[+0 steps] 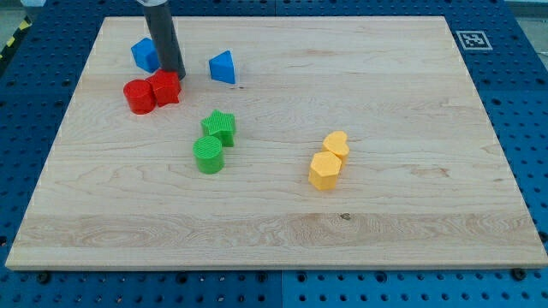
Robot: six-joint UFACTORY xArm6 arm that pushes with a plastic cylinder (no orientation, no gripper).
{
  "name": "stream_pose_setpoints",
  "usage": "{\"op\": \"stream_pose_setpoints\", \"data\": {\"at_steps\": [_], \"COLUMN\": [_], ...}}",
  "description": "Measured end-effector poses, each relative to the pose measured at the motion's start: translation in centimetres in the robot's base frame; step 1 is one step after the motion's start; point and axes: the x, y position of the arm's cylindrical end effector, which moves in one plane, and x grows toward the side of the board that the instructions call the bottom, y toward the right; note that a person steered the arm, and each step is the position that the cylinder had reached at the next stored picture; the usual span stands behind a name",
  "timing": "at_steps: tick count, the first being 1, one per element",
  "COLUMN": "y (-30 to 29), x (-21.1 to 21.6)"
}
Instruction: Push the blue cube to the left side of the blue triangle
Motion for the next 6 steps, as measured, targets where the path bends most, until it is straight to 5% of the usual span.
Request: {"op": "stream_pose_setpoints", "data": {"at_steps": [3, 6], "y": [-7.0, -6.5], "x": [-1.0, -7.0]}}
